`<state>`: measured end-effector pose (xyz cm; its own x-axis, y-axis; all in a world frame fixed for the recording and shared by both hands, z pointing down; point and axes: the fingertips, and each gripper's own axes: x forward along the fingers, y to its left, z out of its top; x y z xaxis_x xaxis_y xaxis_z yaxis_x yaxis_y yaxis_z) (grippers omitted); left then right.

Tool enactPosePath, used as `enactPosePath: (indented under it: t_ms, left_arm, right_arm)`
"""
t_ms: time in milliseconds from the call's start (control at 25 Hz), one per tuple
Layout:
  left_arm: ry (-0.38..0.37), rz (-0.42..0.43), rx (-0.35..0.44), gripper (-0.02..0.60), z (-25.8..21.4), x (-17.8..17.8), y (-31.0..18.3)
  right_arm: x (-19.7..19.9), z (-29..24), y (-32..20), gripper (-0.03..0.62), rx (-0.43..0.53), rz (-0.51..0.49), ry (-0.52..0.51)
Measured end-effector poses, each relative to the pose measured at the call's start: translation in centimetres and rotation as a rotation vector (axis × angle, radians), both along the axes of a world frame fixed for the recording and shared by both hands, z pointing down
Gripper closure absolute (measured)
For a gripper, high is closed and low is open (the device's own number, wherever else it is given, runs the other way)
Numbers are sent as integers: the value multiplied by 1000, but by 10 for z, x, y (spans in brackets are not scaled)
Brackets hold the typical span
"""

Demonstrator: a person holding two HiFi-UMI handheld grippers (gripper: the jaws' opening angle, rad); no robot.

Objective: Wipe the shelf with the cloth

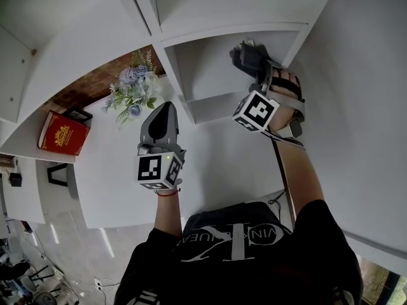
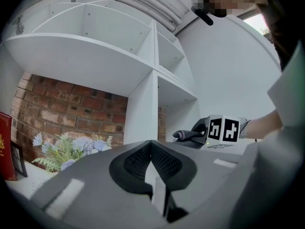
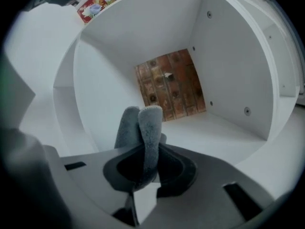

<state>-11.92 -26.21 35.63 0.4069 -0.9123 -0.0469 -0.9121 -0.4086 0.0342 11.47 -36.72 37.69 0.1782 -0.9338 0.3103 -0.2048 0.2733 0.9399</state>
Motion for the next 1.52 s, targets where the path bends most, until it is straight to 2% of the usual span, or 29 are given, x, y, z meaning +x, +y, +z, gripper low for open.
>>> enactPosePath:
  t_ms: [120, 440, 880, 1240, 1520]
  left_arm:
    - [9, 5, 0, 571, 0, 0, -1]
    - [21, 10, 6, 569, 0, -1, -1]
    - [28, 12, 12, 570, -2, 0, 4]
    - [25, 8, 17, 569, -6, 2, 10]
    - [12, -16, 32, 571, -12, -1, 18]
  right_arm:
    - [5, -11, 2, 536, -2, 5, 30]
    - [6, -57, 2, 534, 41, -27, 29]
    - [4, -124, 4, 536, 180, -104, 76]
    - [7, -135, 19, 536, 248, -123, 46]
    - [9, -123, 29, 536, 230, -128, 27]
